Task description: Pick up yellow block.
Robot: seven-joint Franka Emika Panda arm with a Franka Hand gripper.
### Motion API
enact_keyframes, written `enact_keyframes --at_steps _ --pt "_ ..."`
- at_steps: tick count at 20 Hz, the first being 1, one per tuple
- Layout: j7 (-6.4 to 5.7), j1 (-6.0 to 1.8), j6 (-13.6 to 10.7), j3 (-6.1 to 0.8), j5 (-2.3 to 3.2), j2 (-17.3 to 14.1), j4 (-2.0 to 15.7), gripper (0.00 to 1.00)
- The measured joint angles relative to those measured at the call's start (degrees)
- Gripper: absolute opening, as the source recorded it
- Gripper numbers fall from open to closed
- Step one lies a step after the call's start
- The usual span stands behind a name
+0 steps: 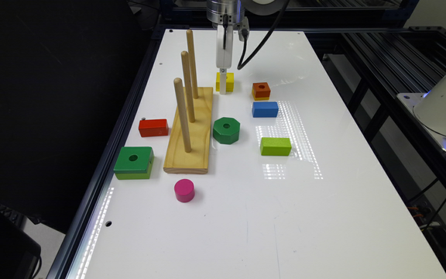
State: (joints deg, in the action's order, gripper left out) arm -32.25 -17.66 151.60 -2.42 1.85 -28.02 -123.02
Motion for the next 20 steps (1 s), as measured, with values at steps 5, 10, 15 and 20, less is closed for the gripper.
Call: enact_keyframes --at_steps 5,10,15,20 --pt "0.00 -0.04 0.00 -0.04 0.00 0.01 0.00 0.00" --pt "0.00 -0.06 0.00 -0.05 0.00 0.10 0.00 0.00" --pt "0.00 -0.07 -0.21 -0.07 -0.01 0.87 -0.03 0.00" --pt "0.00 -0.08 -1.00 -0.08 -0.02 2.12 -0.28 0.00"
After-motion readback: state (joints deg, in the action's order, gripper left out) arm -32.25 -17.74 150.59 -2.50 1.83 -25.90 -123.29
